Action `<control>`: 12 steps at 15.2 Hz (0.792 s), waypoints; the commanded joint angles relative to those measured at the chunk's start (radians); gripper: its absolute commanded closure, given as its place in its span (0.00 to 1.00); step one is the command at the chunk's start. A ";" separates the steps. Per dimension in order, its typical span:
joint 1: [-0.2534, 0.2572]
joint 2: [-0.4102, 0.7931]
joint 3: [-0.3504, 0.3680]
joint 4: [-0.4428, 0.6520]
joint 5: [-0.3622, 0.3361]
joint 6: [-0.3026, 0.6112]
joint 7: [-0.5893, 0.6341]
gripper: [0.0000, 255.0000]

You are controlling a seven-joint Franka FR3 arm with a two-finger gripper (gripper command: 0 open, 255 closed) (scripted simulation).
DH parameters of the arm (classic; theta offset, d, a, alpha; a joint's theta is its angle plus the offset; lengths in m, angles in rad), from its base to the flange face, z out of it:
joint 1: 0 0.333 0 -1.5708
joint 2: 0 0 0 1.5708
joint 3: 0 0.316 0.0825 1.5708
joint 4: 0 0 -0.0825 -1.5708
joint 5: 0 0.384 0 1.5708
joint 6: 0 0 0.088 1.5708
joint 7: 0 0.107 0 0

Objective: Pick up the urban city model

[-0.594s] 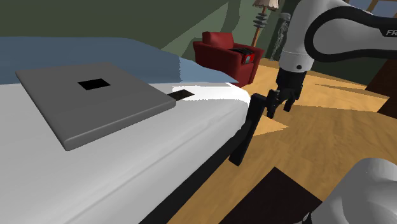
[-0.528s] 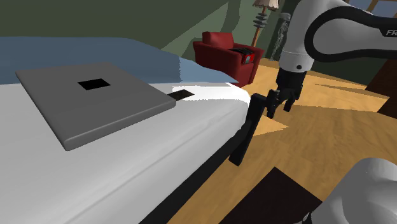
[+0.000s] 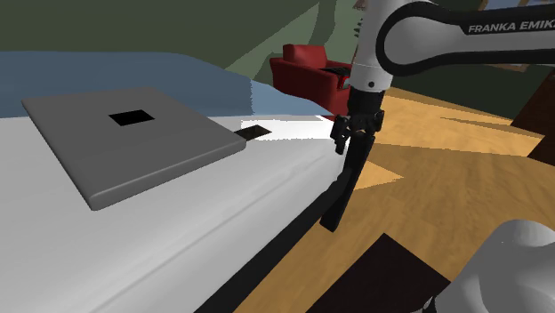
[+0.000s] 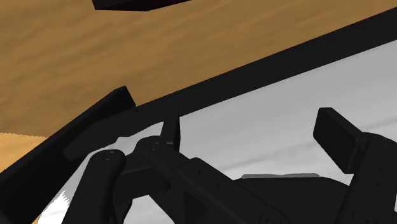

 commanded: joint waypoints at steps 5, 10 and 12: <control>0.015 0.205 0.041 0.179 0.026 0.045 0.075 0.00; 0.027 0.382 0.070 0.363 0.030 0.054 0.135 0.00; 0.033 0.455 0.080 0.447 0.028 0.049 0.159 0.00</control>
